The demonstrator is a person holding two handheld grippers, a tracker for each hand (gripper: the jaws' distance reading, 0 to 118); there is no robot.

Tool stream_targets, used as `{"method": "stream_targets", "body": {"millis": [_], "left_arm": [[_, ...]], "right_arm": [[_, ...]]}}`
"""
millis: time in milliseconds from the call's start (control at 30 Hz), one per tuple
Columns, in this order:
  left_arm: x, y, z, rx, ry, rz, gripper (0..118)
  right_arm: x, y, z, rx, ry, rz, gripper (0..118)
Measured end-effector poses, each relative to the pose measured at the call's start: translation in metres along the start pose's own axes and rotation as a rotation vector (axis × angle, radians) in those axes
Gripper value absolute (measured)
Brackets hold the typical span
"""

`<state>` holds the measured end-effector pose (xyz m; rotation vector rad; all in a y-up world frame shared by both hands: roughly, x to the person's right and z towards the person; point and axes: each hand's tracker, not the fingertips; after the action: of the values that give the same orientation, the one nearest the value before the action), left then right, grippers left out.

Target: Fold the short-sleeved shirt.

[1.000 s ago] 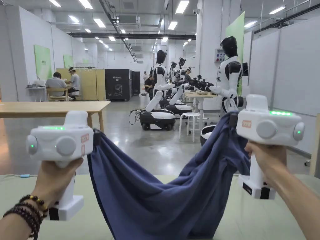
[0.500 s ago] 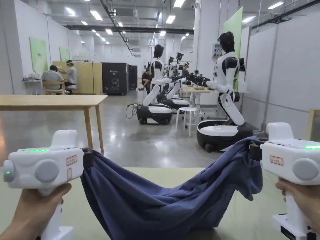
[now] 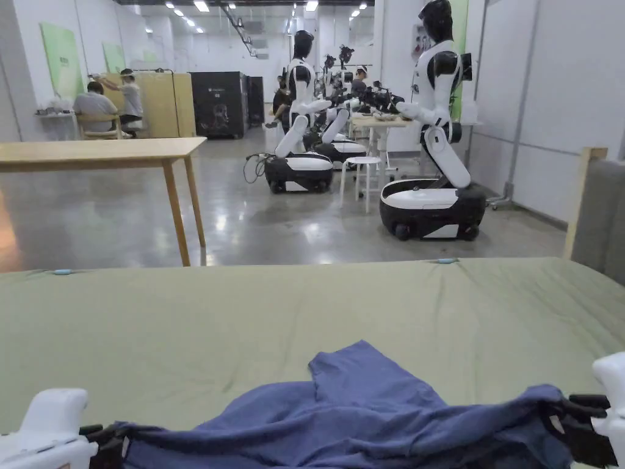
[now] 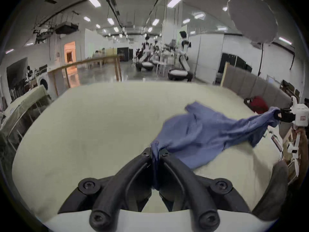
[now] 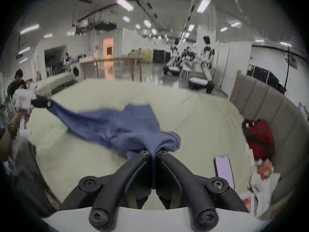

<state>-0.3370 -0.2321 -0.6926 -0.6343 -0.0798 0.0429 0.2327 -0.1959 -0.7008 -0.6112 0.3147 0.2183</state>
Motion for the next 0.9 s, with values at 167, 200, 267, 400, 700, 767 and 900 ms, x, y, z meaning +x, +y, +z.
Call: {"method": "stream_targets", "body": {"millis": [167, 200, 267, 400, 700, 767, 900], "left_arm": [[-0.017, -0.06, -0.007, -0.163, -0.002, 0.077, 2], [-0.018, -0.067, -0.011, -0.19, 0.008, 0.067, 2], [-0.019, -0.081, -0.019, -0.219, 0.021, 0.056, 2], [-0.017, -0.093, -0.028, -0.215, 0.0, 0.089, 9], [-0.015, -0.072, 0.025, -0.061, -0.051, 0.281, 116], [-0.007, -0.074, 0.057, 0.011, -0.047, 0.247, 115], [0.013, -0.081, 0.104, 0.156, -0.005, 0.186, 6]], "right_arm": [[-0.003, -0.063, -0.005, -0.242, -0.029, 0.056, 3], [-0.004, -0.07, -0.01, -0.284, -0.04, 0.055, 3], [-0.004, -0.087, -0.02, -0.353, -0.05, 0.067, 3], [0.002, -0.093, -0.026, -0.382, -0.026, 0.028, 30], [-0.005, -0.059, 0.069, 0.002, -0.06, -0.049, 116], [-0.02, -0.06, 0.097, 0.123, -0.051, -0.067, 114], [-0.062, -0.059, 0.128, 0.262, 0.001, -0.154, 3]]}}
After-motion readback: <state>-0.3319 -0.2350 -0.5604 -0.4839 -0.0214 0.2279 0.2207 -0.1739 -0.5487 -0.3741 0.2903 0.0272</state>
